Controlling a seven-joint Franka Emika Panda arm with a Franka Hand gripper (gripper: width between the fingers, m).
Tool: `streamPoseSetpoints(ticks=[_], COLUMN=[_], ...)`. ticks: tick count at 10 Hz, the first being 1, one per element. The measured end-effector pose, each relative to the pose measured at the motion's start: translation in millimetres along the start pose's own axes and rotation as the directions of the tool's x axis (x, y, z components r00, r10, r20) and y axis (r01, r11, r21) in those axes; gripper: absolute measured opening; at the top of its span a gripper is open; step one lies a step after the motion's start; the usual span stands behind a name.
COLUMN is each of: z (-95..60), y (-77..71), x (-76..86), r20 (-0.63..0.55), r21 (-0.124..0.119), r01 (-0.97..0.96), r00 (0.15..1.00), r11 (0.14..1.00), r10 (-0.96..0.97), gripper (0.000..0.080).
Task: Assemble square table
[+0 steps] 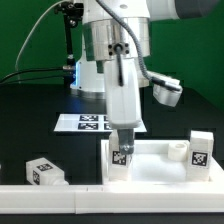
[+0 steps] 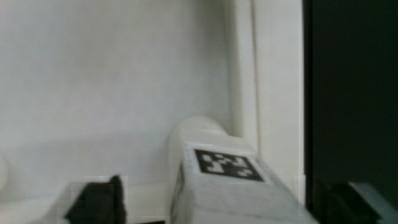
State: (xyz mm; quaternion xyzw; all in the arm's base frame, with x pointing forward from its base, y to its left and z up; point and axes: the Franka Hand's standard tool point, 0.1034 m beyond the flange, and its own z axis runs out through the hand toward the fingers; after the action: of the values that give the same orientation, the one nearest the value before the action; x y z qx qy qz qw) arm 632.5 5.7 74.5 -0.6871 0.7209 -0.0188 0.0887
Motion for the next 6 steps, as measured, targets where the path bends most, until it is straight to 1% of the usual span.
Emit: streamPoseSetpoints(ticks=[1,2,3,4,5,6], z=[-1.5,-1.9,-1.2,-1.1,-1.0,-1.0], y=[-1.6,-0.5,2.2,1.5,1.8,2.0], x=[2.8,3.1,0.2,2.1,3.8,5.0], r20=[-0.001,-0.001,0.004,0.0,-0.002,-0.007], r21=[0.007,-0.003,-0.025,-0.022,-0.027,-0.045], r01=[0.158,0.364,0.488,0.498,0.569,0.688], r00=[0.987,0.931,0.873,0.867,0.822,0.724], r11=[0.987,0.931,0.872,0.867,0.822,0.724], r10=[-0.158,-0.364,-0.488,-0.498,-0.569,-0.689], gripper=[0.0605,0.0605,0.064,0.0647,0.0647,0.0647])
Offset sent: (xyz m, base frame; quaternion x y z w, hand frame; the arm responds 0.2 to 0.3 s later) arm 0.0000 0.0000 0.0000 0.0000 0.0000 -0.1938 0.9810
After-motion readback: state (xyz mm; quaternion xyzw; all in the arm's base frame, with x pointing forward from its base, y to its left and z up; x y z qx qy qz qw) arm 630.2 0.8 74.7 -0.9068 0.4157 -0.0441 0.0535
